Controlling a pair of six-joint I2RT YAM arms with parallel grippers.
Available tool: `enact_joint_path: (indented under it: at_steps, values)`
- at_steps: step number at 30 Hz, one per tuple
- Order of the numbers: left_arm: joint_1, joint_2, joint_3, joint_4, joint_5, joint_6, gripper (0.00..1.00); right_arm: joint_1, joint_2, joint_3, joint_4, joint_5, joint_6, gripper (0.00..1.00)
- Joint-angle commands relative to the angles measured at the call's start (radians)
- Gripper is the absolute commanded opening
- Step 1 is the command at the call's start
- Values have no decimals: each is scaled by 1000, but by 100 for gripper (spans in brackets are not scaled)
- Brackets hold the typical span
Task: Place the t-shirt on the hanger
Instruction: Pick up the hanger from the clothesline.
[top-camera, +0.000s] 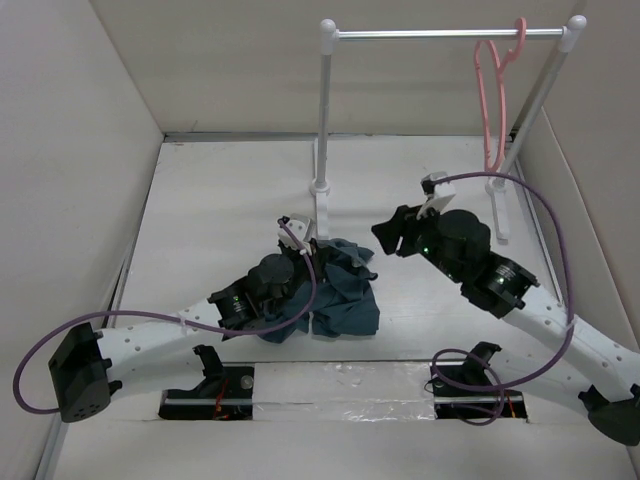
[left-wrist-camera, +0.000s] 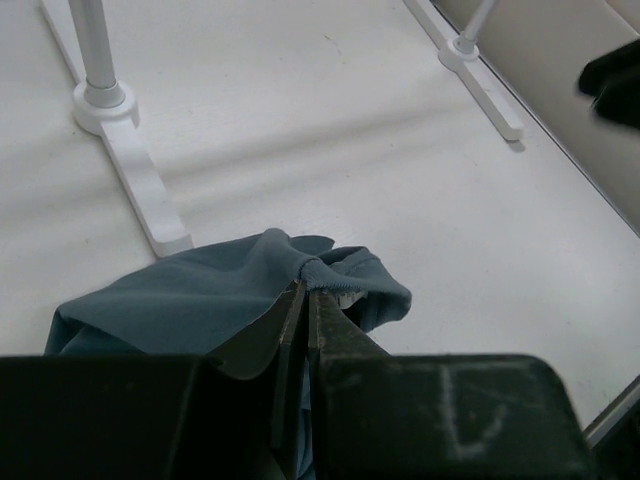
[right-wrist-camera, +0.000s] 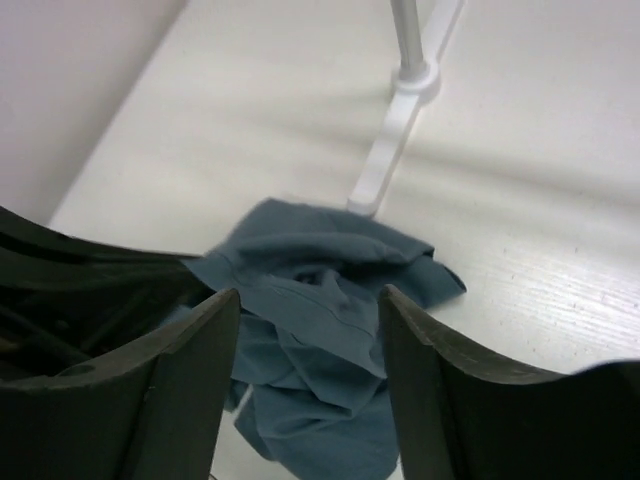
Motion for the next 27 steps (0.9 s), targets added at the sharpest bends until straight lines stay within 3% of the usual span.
enact_joint_path:
  at_steps: [1, 2, 3, 5, 7, 8, 10, 11, 14, 18, 21, 27]
  values:
    - [4, 8, 0, 107, 30, 20, 0, -27, -33, 126, -40, 78, -61, 49]
    - [4, 11, -3, 113, 31, 23, 0, -27, -33, 158, -66, 96, -73, 17]
    - [4, 11, -8, 134, 38, 28, 0, -52, -30, 231, -83, 133, -87, 7]
    - [4, 14, -20, 154, 47, 42, 0, -70, -27, 304, -110, 199, -116, 2]
    - [4, 14, -29, 157, 49, 48, 0, -105, -24, 392, -112, 302, -147, 8]
    - [4, 11, -35, 160, 50, 47, 0, -121, -20, 417, -98, 331, -157, 24]
    - [4, 0, -63, 180, 61, 43, 0, -162, -6, 456, -84, 377, -177, 47]
    - [4, -6, -69, 182, 64, 39, 0, -217, 19, 498, -90, 386, -184, 66]
    - [4, -26, -89, 179, 84, 30, 0, -366, 98, 587, -100, 367, -187, 84]
    - [4, -25, -84, 164, 98, 34, 0, -578, 262, 745, -172, 218, -173, 87]
    - [4, -37, -86, 167, 119, 33, 0, -677, 386, 842, -227, 146, -177, 81]
    - [4, -32, -75, 151, 142, 30, 0, -747, 519, 904, -287, 75, -174, 73]
